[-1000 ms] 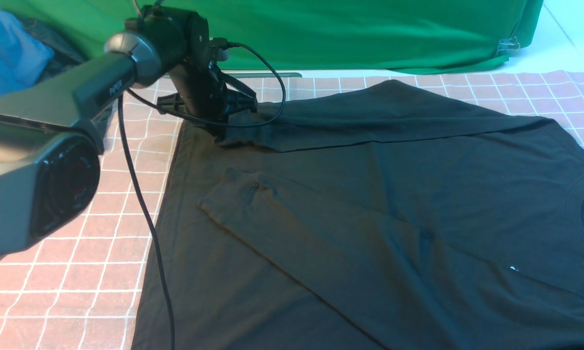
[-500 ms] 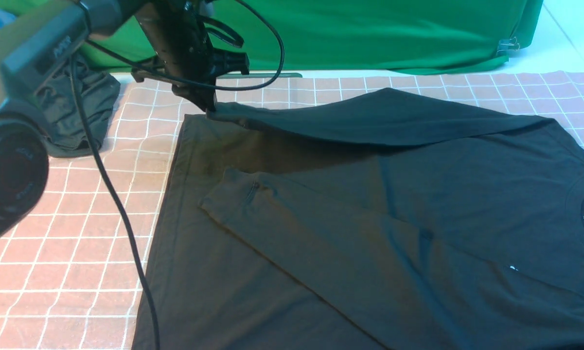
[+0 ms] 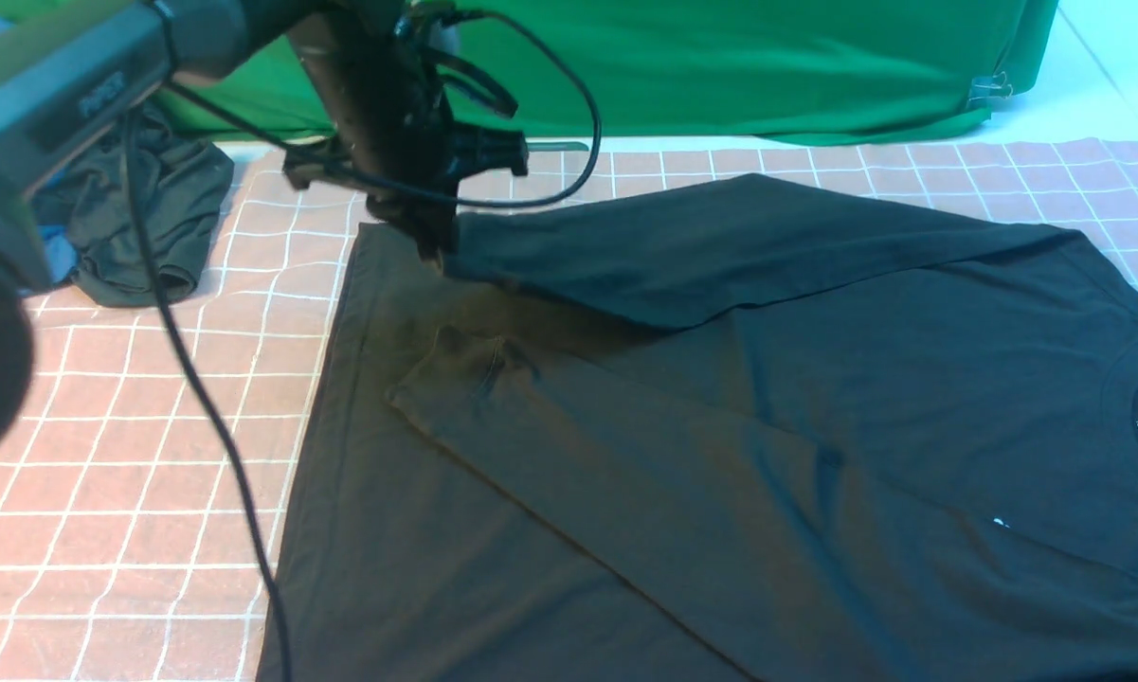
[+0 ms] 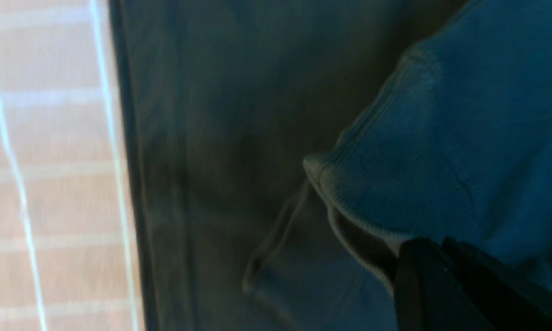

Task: Fold a long-sleeved shirt over a pink coffee tablecloth.
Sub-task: 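Fold the left side of the dark shirt inward over its body with the left gripper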

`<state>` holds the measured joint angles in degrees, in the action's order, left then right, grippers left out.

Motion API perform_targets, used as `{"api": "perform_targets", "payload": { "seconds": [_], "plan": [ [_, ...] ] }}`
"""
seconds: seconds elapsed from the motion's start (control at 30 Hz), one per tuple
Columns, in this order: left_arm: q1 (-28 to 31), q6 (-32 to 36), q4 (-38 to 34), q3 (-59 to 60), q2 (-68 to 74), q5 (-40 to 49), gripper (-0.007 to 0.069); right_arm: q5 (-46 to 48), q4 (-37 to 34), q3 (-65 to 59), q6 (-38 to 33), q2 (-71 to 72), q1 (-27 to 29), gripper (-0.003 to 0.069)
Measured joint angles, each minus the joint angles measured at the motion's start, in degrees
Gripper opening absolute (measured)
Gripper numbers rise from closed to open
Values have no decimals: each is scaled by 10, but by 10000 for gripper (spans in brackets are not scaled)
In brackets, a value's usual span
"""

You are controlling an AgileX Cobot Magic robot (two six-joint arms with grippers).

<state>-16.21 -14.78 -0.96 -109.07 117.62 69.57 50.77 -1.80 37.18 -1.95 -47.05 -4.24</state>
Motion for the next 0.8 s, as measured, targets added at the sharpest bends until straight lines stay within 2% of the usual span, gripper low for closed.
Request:
{"api": "perform_targets", "payload": {
  "seconds": [0.4, 0.8],
  "plan": [
    [-10, -15, -24, 171, -79, 0, 29, -10, 0, 0, -13, 0, 0, 155],
    [-61, -38, -24, 234, -118, 1, 29, -11, 0, 0, -13, 0, 0, 169]
  ]
}}
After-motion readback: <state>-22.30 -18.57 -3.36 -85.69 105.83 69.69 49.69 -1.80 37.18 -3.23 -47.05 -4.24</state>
